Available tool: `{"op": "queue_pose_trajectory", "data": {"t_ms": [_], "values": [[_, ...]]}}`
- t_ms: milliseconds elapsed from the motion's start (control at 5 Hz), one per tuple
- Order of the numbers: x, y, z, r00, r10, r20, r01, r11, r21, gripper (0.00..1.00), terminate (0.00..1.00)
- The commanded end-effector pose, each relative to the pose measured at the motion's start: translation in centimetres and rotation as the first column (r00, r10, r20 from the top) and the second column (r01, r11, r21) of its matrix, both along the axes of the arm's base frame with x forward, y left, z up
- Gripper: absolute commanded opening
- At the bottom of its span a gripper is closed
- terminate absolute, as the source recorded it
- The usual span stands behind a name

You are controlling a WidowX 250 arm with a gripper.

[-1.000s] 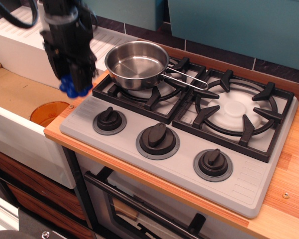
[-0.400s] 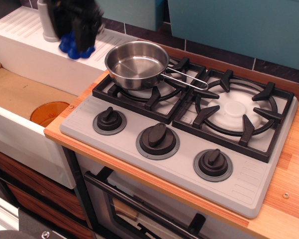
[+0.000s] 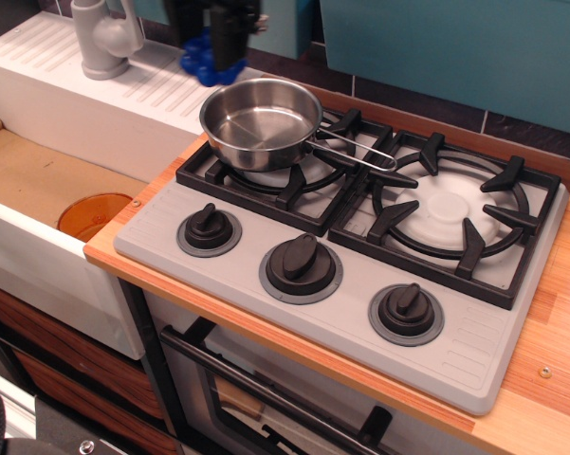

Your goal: Put pan on stove and put blueberry in pan

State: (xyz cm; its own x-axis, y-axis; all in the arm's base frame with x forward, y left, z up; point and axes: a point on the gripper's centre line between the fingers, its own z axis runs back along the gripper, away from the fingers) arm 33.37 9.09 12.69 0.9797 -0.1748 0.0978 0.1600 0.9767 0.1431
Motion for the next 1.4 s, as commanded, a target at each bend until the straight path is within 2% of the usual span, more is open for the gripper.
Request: {"op": "queue_pose_trajectory", "data": {"t_ms": [0,200,400,800,1000,1200], "values": [[1.8,-1.4,0.7,0.998,-0.008,0.059,0.008,1.000,0.005,0.00,0.00],[1.5,-2.1,-0.1,0.997,-0.015,0.070,0.015,1.000,-0.001,0.00,0.00],[1.5,-2.3,-0.4,0.997,-0.012,0.076,0.013,1.000,-0.006,1.00,0.00],[1.2,-2.5,-0.2,0.997,-0.006,0.078,0.006,1.000,0.007,1.00,0.00],[0.9,-2.8,0.4,0.998,-0.006,0.067,0.003,0.999,0.036,1.00,0.00],[0.8,-3.1,1.1,0.998,0.008,0.058,-0.009,1.000,0.021,1.00,0.00]]}}
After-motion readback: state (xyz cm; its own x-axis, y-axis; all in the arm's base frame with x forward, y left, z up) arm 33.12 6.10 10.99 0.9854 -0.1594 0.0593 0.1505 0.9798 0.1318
